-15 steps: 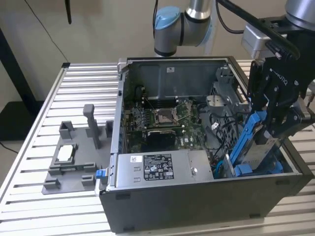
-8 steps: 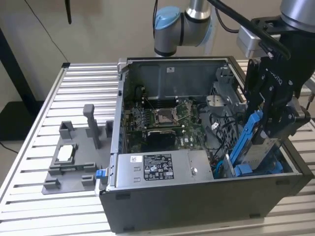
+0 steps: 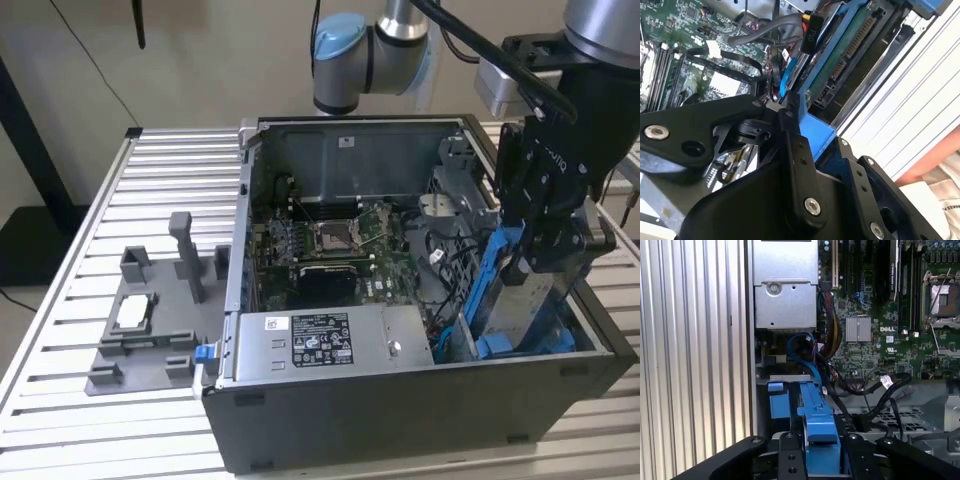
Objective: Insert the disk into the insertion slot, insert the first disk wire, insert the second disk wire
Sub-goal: 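Insert the disk into the insertion slot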
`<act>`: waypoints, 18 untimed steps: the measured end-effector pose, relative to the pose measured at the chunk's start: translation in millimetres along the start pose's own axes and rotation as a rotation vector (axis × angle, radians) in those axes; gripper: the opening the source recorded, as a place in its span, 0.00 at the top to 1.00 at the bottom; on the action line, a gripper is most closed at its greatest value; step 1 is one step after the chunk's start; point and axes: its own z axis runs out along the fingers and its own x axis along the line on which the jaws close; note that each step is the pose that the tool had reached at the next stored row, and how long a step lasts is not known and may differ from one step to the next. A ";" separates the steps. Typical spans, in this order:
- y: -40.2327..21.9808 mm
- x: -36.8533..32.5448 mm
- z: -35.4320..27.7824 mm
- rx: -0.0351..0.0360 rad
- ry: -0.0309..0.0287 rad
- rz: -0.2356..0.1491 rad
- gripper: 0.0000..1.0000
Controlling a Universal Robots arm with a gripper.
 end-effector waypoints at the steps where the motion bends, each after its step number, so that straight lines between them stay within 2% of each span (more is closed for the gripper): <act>1: 0.0 0.3 -0.5 0.0001 -0.0019 0.002 0.64; 2: 0.1 0.5 -0.9 0.0001 -0.0051 0.004 0.64; 3: 0.1 0.6 -0.9 0.0002 -0.0081 0.006 0.58; 5: 0.1 0.6 -1.0 0.0001 -0.0111 0.009 0.58; 6: 0.2 0.6 -0.9 0.0031 -0.0191 0.010 0.58; 8: 0.2 0.6 -0.9 0.0179 -0.0375 0.009 0.58; 10: 0.1 0.3 -1.0 0.0428 -0.0525 0.008 0.58; 12: 0.1 0.1 -1.0 0.0702 -0.0647 0.007 0.58; 18: 0.1 -0.3 -0.9 0.1600 -0.0923 0.002 0.58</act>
